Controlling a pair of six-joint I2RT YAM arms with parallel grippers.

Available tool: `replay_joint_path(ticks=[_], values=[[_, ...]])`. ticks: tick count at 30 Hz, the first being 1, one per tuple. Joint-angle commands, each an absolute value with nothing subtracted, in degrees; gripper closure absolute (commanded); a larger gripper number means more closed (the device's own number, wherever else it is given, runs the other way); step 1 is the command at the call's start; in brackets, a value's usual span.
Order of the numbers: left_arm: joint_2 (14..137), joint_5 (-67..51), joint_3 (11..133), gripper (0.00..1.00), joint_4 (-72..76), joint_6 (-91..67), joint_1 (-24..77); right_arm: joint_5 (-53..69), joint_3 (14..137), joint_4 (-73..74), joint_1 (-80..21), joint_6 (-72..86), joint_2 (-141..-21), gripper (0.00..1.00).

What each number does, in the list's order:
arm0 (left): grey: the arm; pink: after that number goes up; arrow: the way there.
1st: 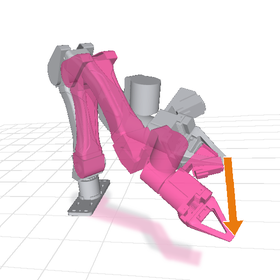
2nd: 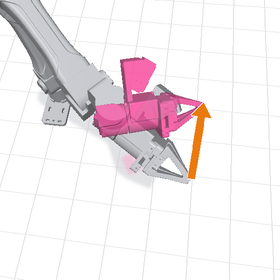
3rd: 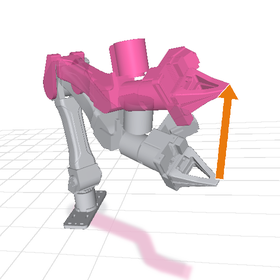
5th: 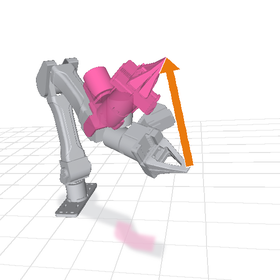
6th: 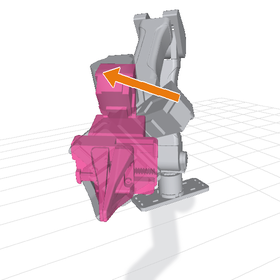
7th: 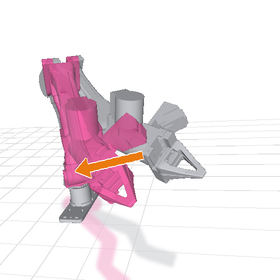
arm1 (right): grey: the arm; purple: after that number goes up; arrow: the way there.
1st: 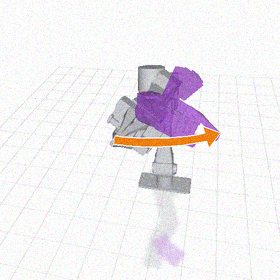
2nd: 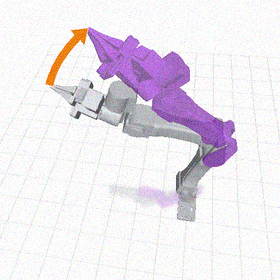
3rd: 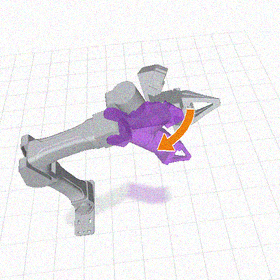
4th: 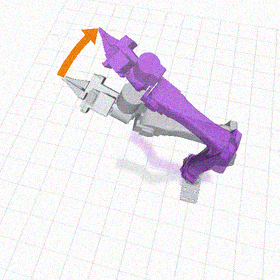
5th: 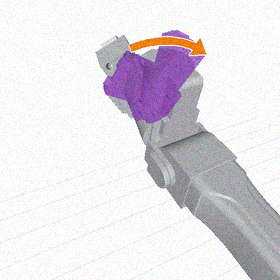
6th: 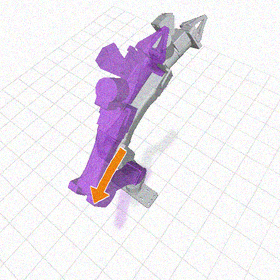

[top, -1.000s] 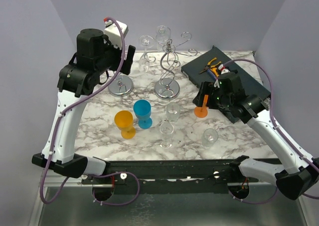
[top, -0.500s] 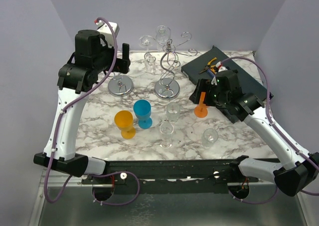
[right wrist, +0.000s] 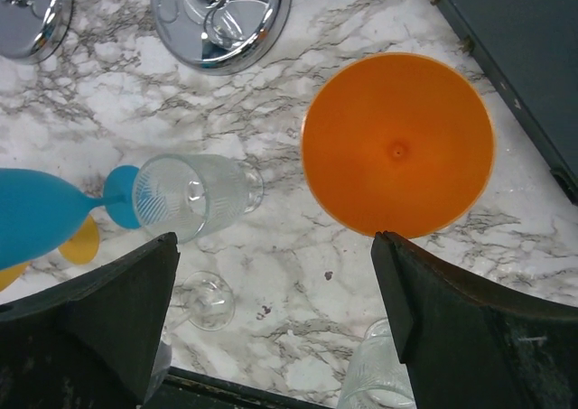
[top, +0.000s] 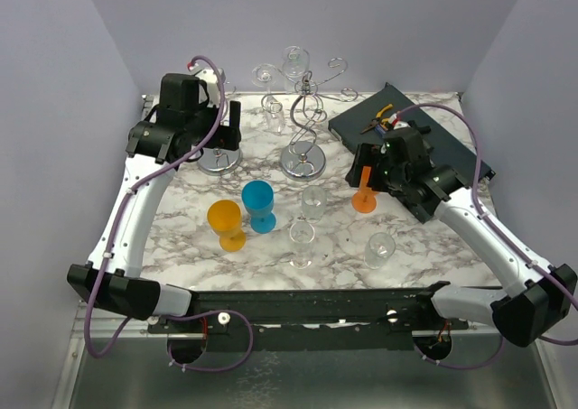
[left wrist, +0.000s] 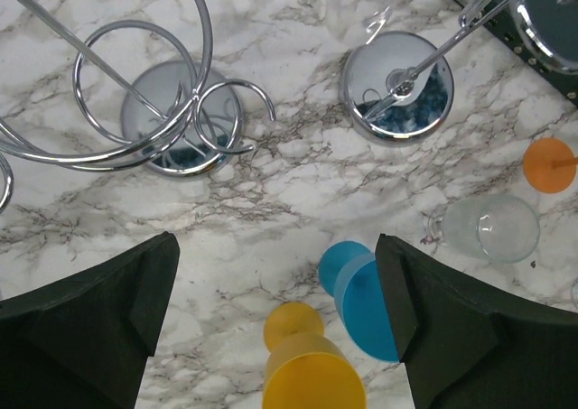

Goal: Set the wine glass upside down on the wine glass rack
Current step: Pick up the wine glass at the center of the board.

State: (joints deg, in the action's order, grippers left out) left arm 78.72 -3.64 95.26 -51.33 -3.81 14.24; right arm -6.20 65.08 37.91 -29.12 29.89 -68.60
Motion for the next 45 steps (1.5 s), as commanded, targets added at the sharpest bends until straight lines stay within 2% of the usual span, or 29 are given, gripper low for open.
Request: replay_joint_path(ticks=[1, 6, 12, 20, 24, 30, 39, 45], values=[[75.95, -3.69, 92.63, 0.01, -49.04, -2.86, 13.89, -10.19, 65.76, 38.81, -27.22, 28.99, -69.82, 0.04], [75.06, -4.28, 91.42, 0.01, -48.94, -1.17, 13.89, -10.81, 66.11, 37.96, -25.96, 28.11, -69.74, 0.1], [74.38, -4.7, 91.67, 0.01, -48.6, -0.48, 13.89, -8.09, 69.2, 37.8, -25.73, 26.78, -72.5, 0.26], [73.32, -4.34, 92.64, 0.01, -48.6, -0.27, 13.89, -6.33, 70.57, 37.66, -25.75, 24.93, -78.51, 0.27], [73.11, -3.96, 93.05, 0.01, -48.6, -0.26, 13.92, -6.06, 70.56, 37.02, -25.75, 24.44, -79.77, 0.31], [73.61, -3.6, 93.49, 0.01, -48.6, -0.33, 13.89, -5.3, 70.06, 36.56, -25.75, 24.16, -81.55, 0.51], [73.98, -4.71, 95.34, 0.01, -48.69, -0.26, 13.91, -9.35, 71.17, 39.36, -25.75, 23.58, -76.45, 0.99], [73.78, -6.04, 95.76, 0.01, -48.69, -0.27, 13.89, -9.64, 74.58, 43.73, -25.75, 23.36, -71.56, 1.0]])
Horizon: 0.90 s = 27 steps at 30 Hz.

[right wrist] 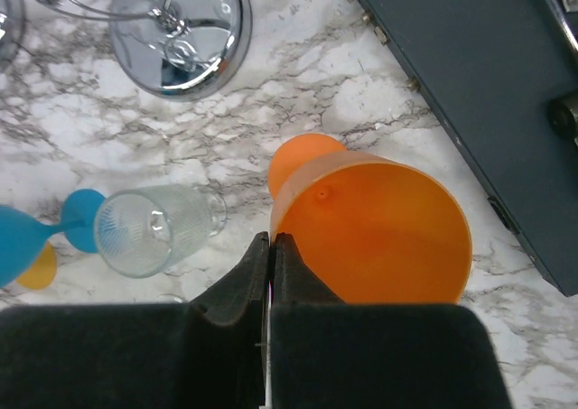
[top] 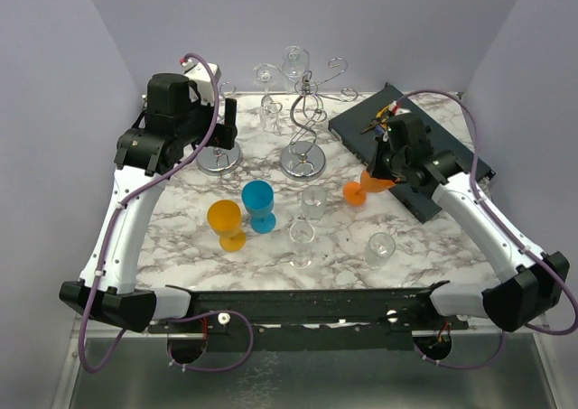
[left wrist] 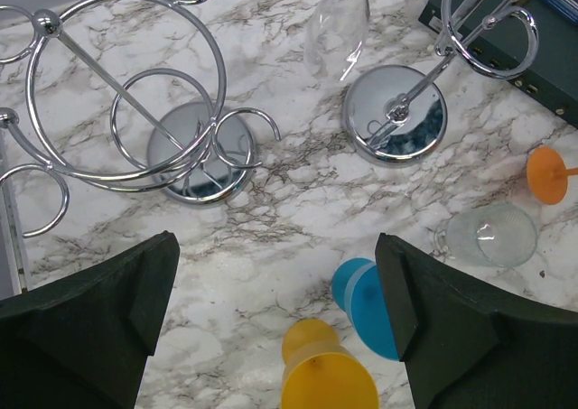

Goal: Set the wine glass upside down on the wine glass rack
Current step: Pick up the wine glass at the center of the board, then place the wine glass at the center of the board.

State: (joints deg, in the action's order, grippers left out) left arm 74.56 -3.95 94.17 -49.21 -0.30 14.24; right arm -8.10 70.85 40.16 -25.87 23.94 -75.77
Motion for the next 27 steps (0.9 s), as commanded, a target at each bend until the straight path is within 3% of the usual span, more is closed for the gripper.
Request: replay_joint_path(ticks=[1, 11, 18, 27], values=[[73.74, -6.35, 95.79, 0.01, -48.69, -0.26, 13.89, -9.81, 75.35, 44.76, -25.75, 23.26, -70.62, 1.0], [74.02, -15.0, 95.71, 0.01, -48.74, -1.79, 13.96, -6.92, 88.02, 53.62, -25.75, 23.28, -65.55, 1.0], [74.63, -21.62, 98.23, 0.01, -48.78, -2.42, 13.99, 4.48, 95.43, 54.35, -25.75, 24.83, -64.34, 1.0], [73.65, -31.02, 98.94, 0.02, -48.78, -3.22, 14.14, 19.0, 95.81, 48.22, -25.75, 27.58, -63.57, 0.99]])
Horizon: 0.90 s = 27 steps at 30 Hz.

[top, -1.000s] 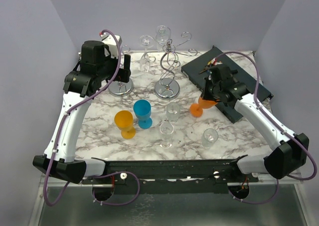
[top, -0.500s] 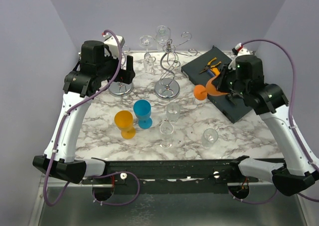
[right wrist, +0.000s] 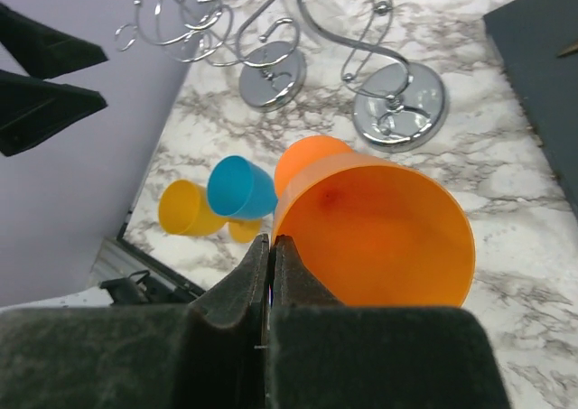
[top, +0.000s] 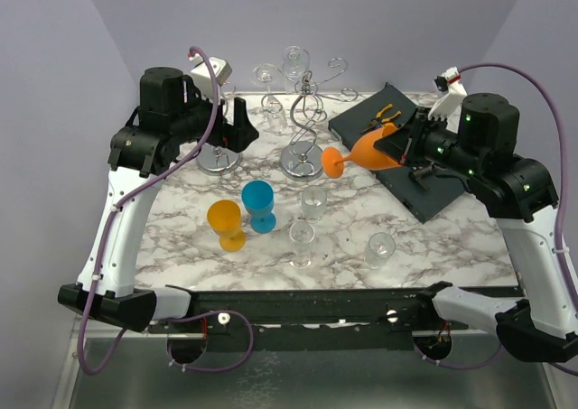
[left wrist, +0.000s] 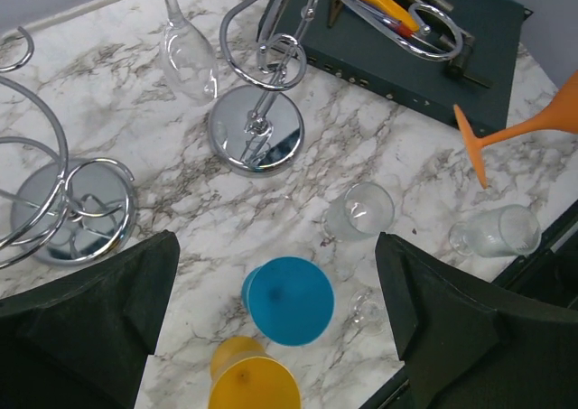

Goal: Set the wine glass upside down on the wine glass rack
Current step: Place the wine glass at the center of the board.

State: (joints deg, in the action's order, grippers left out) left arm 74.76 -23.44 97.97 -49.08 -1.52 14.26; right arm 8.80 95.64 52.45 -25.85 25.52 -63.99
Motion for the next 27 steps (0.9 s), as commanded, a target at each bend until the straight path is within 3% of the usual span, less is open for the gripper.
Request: replay_joint_path(ticks=[1, 5, 16, 27], values=[[73.65, -32.17, 98.65, 0.02, -48.78, -3.99, 14.28, 20.79, 95.37, 46.1, -25.75, 28.65, -63.75, 0.99], [74.26, -33.76, 96.79, 0.01, -48.78, -6.21, 15.81, 27.79, 93.07, 37.41, -25.71, 32.23, -64.93, 1.0], [74.93, -33.05, 95.11, 0.01, -48.95, -7.02, 21.52, 31.39, 89.0, 25.22, -25.74, 36.93, -68.71, 1.0], [76.71, -32.81, 96.07, 0.21, -48.87, -7.19, 21.93, 30.06, 87.99, 24.0, -25.75, 36.26, -69.3, 0.99]])
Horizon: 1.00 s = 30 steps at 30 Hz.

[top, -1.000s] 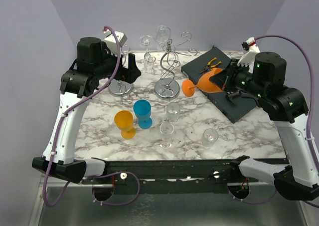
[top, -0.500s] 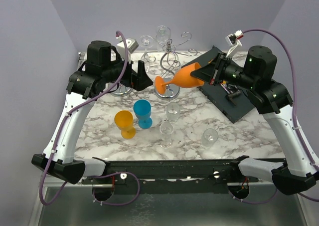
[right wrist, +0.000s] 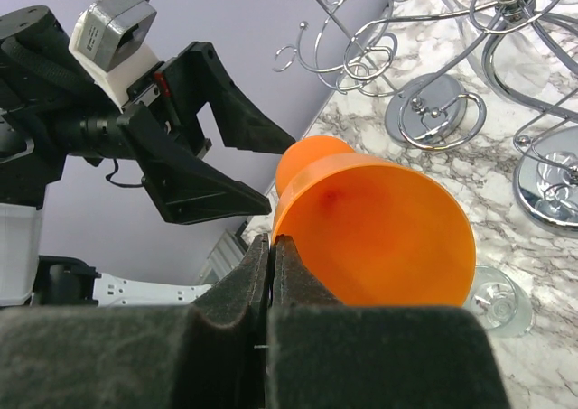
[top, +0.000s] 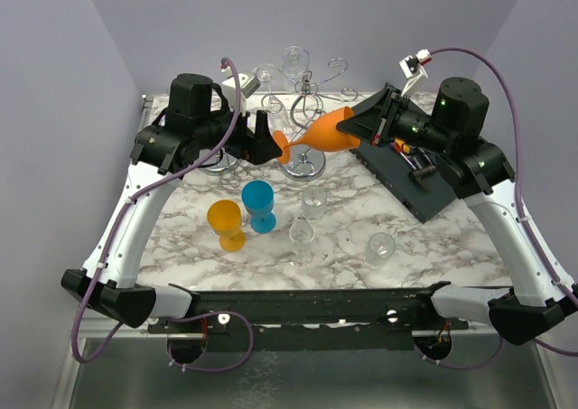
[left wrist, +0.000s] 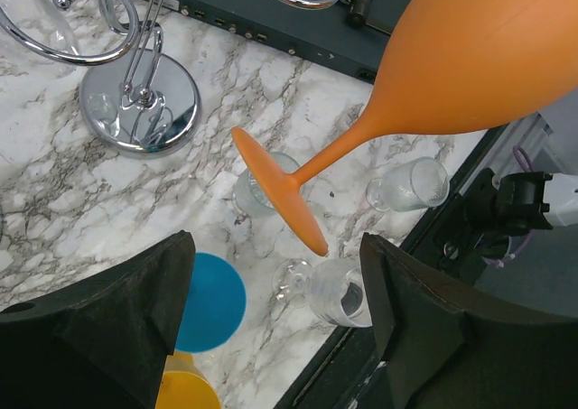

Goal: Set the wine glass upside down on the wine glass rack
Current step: Place the wine glass at the center of the board.

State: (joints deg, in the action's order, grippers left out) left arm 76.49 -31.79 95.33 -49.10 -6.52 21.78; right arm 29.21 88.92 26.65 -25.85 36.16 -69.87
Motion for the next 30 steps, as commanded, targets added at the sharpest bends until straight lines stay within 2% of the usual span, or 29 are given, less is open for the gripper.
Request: replay_joint_path(ticks=[1, 5, 12, 17, 20, 24, 30], values=[[76.86, -33.07, 96.11, 0.22, -48.87, -7.36, 21.95, 29.98, 87.89, 23.75, -25.75, 36.33, -69.34, 0.99], [77.1, -34.05, 96.61, 0.36, -48.87, -7.81, 21.95, 30.22, 87.16, 21.88, -25.73, 36.92, -69.04, 1.0], [77.43, -34.84, 96.97, 0.35, -48.87, -7.94, 21.97, 32.18, 85.69, 17.45, -25.75, 39.28, -69.77, 1.0], [76.21, -32.39, 96.41, 0.15, -48.94, -6.74, 21.97, 25.46, 87.15, 27.64, -25.75, 34.48, -69.79, 1.0], [75.69, -29.49, 97.24, 0.03, -49.58, -4.95, 21.93, 16.76, 88.6, 37.2, -25.71, 29.17, -69.7, 1.0], [76.41, -26.46, 99.22, 0.01, -51.83, -2.44, 21.97, 6.14, 86.24, 46.19, -25.74, 24.15, -69.13, 0.99], [78.09, -25.58, 100.98, 0.01, -53.83, -2.68, 21.96, 0.22, 78.64, 46.35, -25.75, 22.28, -71.11, 0.99]])
